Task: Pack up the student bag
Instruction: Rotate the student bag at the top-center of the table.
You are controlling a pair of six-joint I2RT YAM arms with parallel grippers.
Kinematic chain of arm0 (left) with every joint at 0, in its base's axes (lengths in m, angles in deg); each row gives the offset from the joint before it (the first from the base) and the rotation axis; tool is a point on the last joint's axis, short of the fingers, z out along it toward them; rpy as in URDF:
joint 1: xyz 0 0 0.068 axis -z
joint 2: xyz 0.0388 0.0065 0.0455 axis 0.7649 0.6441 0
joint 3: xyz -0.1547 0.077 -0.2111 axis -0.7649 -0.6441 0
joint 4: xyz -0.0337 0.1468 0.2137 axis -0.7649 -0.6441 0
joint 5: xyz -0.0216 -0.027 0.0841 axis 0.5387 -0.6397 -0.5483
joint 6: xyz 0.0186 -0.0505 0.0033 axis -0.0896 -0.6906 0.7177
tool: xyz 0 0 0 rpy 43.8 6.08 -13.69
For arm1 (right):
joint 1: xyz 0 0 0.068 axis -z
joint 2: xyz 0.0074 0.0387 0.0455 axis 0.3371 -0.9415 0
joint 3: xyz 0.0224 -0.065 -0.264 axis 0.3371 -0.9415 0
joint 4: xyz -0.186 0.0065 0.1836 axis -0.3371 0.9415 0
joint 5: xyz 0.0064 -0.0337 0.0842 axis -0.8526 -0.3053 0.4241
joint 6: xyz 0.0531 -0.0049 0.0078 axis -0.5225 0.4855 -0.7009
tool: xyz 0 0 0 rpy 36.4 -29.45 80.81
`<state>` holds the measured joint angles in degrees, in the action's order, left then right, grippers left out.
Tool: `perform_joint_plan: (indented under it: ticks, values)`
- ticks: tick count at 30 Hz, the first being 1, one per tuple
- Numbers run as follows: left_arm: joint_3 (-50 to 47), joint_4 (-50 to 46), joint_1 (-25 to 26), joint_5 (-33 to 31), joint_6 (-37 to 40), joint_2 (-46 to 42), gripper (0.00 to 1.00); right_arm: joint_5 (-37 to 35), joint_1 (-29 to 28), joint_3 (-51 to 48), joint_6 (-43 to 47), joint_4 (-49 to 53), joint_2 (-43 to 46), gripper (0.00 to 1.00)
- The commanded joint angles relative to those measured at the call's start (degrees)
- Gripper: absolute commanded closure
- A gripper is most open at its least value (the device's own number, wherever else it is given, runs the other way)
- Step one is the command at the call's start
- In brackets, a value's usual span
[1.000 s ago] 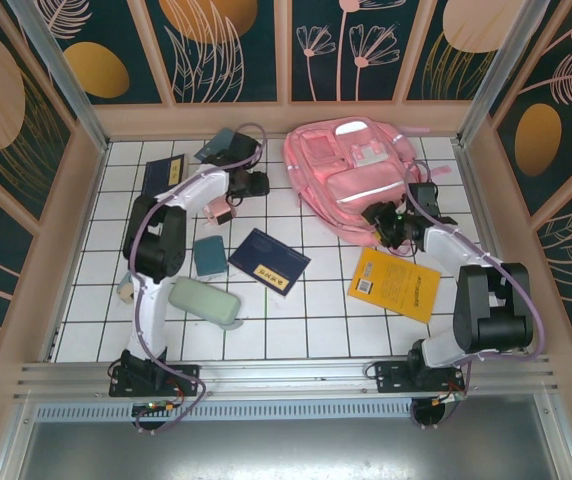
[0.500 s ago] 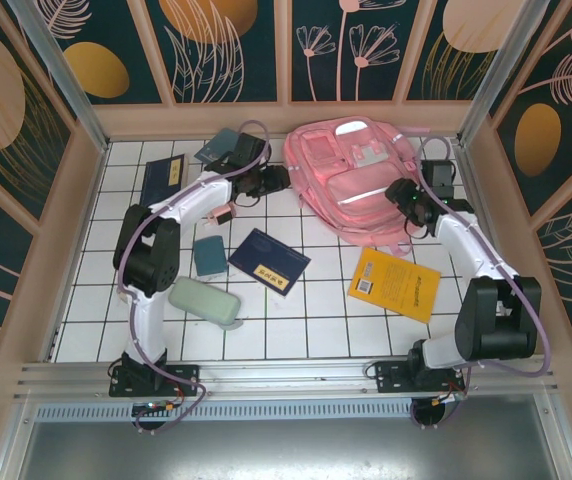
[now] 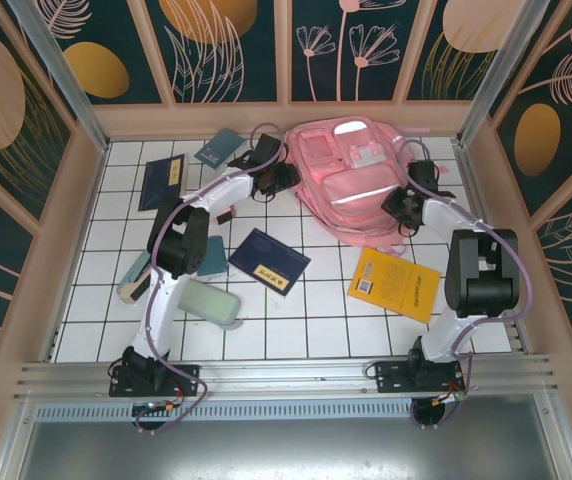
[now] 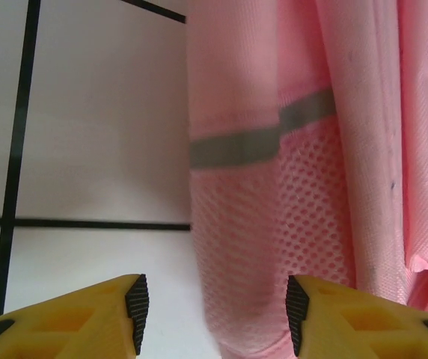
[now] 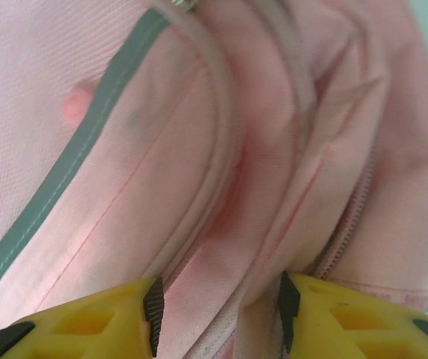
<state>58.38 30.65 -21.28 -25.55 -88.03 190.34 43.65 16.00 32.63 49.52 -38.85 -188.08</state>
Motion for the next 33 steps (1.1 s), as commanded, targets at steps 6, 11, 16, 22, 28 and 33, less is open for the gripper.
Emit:
perform_joint_plan:
  ticks: [6, 11, 16, 22, 28, 33]
  values:
    - [9.86, -3.15, -0.17, -2.02, 2.81, 7.73, 0.49, 10.56, -15.41, -1.9, -6.27, -3.37, -0.4, 0.56]
    - [15.55, -1.71, -0.21, 1.23, 4.18, 11.59, 0.5, 12.08, -22.9, 3.13, -7.14, -4.67, -3.68, 0.56]
    - [21.36, -2.2, -0.32, 1.74, 6.69, 12.82, 0.48, 10.33, -24.1, 8.08, -4.32, -2.5, -5.1, 0.53]
    - [16.73, -3.33, -2.13, 0.12, 9.51, 3.94, 0.41, 5.96, -23.55, 11.54, 2.35, 1.39, -1.21, 0.49]
    - [-0.83, -1.61, -2.24, 0.19, 6.25, -9.88, 0.42, 0.06, -18.83, 11.8, 6.51, 4.11, -0.56, 0.47]
    - [-23.37, 5.62, -0.96, 1.92, -2.46, -21.16, 0.46, -1.72, -14.23, 9.18, 8.38, 3.04, -2.03, 0.47]
